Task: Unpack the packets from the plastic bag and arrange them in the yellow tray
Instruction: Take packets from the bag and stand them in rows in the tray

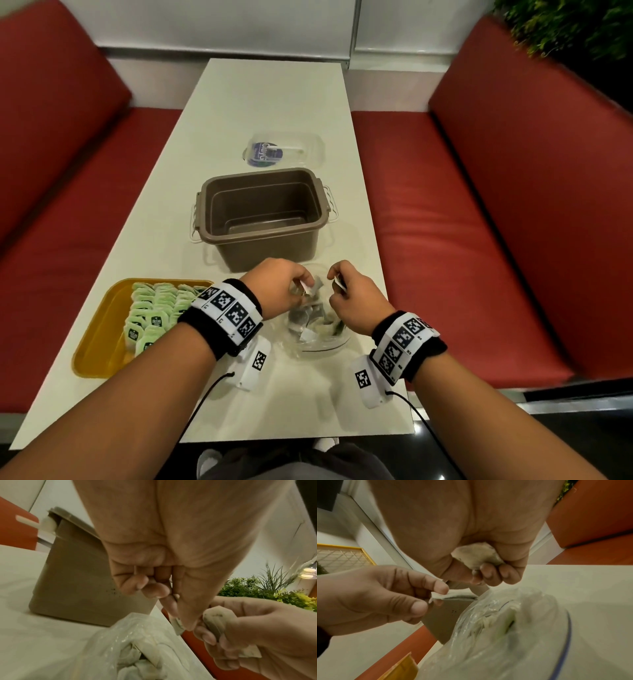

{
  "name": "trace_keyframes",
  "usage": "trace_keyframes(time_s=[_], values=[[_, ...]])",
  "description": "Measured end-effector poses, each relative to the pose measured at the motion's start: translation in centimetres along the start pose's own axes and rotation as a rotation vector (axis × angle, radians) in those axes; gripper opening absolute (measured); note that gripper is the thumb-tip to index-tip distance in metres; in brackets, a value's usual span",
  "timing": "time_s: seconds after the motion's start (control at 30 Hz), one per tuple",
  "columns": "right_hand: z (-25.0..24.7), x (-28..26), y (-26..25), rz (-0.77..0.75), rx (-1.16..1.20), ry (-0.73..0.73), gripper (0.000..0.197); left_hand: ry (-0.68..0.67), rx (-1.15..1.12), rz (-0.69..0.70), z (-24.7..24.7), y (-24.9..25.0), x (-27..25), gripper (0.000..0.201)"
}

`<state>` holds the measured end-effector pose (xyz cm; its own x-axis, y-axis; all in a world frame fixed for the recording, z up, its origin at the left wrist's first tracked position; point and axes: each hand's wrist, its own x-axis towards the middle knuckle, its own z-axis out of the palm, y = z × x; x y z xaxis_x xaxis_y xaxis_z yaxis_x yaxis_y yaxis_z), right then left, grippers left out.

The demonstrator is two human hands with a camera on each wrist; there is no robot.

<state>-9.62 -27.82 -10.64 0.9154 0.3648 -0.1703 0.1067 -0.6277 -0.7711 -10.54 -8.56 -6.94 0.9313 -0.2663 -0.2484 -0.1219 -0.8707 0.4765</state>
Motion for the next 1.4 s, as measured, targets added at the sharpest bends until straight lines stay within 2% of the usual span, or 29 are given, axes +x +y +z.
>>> trace_keyframes(time_s=[0.17,0.3,0.43,0.57,0.7,0.93,1.07,1.17,1.23,1.4], values=[[1.4,0.2,-1.8,-0.078,-0.051,-0.038,0.03,0.143,-0.002,0.025,-2.0,-1.2,-1.8,0.007],[2.9,0.8,-4.1,-0.109,-0.041,-0.032,0.031,0.224,-0.039,0.038,-3.2,-3.0,-3.5,0.008],[4.8,1.1,-7.0,-0.192,-0.072,0.009,0.016,0.249,-0.142,0.084,-4.9,-4.7,-5.6,0.007],[6.9,1.0,-9.5,-0.236,-0.049,0.049,0.029,0.269,-0.225,0.114,-6.6,-6.5,-7.9,0.003],[8.9,1.0,-11.5,-0.245,-0.015,0.094,0.009,0.281,-0.21,0.086,-7.7,-8.9,-9.6,0.002],[12.9,1.2,-15.0,-0.293,0.012,0.059,0.014,0.297,-0.115,0.121,-9.8,-12.2,-12.7,0.005],[15.5,1.5,-16.3,-0.255,0.014,0.011,0.009,0.185,-0.021,0.048,-10.5,-14.5,-14.3,0.014],[16.6,1.4,-17.2,-0.167,0.039,-0.042,0.003,0.208,0.041,-0.025,-10.9,-16.8,-15.0,0.017],[16.8,1.3,-17.5,-0.094,0.121,-0.086,0.01,0.205,0.098,-0.085,-11.1,-18.4,-15.5,0.019],[17.4,1.2,-17.1,-0.062,0.116,-0.09,0.021,-0.148,0.349,-0.211,-9.2,-20.5,-16.3,0.024]])
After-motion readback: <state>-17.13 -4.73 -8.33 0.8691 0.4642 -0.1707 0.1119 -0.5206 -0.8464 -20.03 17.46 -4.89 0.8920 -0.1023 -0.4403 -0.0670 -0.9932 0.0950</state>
